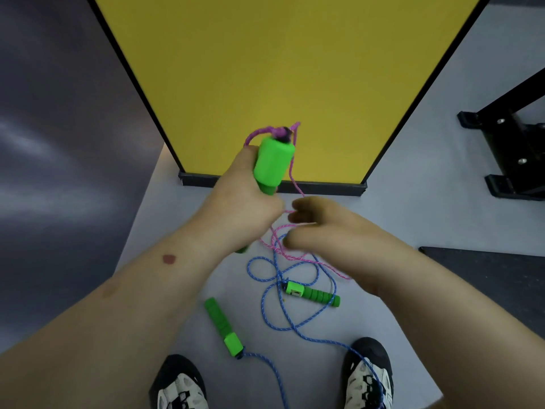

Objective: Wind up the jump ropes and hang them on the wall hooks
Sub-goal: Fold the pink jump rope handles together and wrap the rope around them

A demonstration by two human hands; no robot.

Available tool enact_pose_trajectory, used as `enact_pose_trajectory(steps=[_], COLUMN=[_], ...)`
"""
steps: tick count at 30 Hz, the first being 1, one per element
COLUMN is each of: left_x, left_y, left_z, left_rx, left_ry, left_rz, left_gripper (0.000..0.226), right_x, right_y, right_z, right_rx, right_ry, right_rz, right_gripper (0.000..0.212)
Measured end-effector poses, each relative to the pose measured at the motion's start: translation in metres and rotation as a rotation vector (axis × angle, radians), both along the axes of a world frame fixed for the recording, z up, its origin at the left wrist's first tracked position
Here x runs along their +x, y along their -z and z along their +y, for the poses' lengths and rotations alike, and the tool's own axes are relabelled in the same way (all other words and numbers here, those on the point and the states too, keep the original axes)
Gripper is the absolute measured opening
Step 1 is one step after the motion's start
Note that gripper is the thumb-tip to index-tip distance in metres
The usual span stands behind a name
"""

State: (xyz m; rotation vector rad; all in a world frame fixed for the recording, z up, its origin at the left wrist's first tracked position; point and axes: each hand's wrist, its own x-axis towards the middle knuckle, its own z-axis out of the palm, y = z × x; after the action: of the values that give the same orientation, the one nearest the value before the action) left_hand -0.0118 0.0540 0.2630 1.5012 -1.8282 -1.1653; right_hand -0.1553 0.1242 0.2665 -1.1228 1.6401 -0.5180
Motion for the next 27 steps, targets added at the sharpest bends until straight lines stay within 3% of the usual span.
enact_pose_trajectory(steps=[3, 5, 7, 9, 12, 15, 17, 20, 22, 24, 27], left_x=[0.009, 0.006, 0.003, 0.003, 0.003, 0.003, 0.003, 0.002, 0.0, -0.002, -0.004], left_y=[-0.004, -0.001, 0.004, 0.004, 0.003, 0.005, 0.006, 0.006, 0.005, 0.003, 0.005], left_z=[0.0, 0.008, 0.013, 0.011, 0.008, 0.01, 0.01, 0.013, 0.015, 0.018, 0.022], left_rx=[-0.24, -0.385, -0.507, -0.593, -0.673, -0.678, -0.675, -0.682, -0.698, -0.732, -0.776], left_ry=[0.207, 0.307, 0.352, 0.353, 0.335, 0.321, 0.321, 0.336, 0.355, 0.366, 0.343], left_rz=[-0.528, -0.711, -0.727, -0.73, -0.78, -0.802, -0.827, -0.843, -0.824, -0.798, -0.777], left_gripper=[0.049, 0.053, 0.054, 0.053, 0.056, 0.061, 0.062, 0.062, 0.063, 0.062, 0.057], right_x=[-0.007, -0.004, 0.001, 0.001, -0.005, -0.01, -0.012, -0.013, -0.01, -0.003, -0.001], right_y=[0.001, 0.001, 0.004, 0.009, 0.009, 0.008, 0.01, 0.006, -0.001, -0.005, 0.001], right_z=[-0.006, -0.005, -0.003, -0.005, -0.011, -0.014, -0.012, -0.006, -0.004, -0.001, 0.001], right_rx=[-0.065, -0.112, -0.136, -0.175, -0.24, -0.219, -0.155, -0.228, -0.331, -0.299, -0.292], right_ry=[0.285, 0.287, 0.28, 0.382, 0.586, 0.731, 0.759, 0.634, 0.481, 0.302, 0.172], right_rz=[-0.342, -0.465, -0.416, -0.342, -0.405, -0.433, -0.293, 0.067, 0.031, -0.102, 0.039], right_gripper=[0.077, 0.083, 0.078, 0.053, 0.018, 0.024, 0.033, 0.046, 0.045, 0.034, 0.025])
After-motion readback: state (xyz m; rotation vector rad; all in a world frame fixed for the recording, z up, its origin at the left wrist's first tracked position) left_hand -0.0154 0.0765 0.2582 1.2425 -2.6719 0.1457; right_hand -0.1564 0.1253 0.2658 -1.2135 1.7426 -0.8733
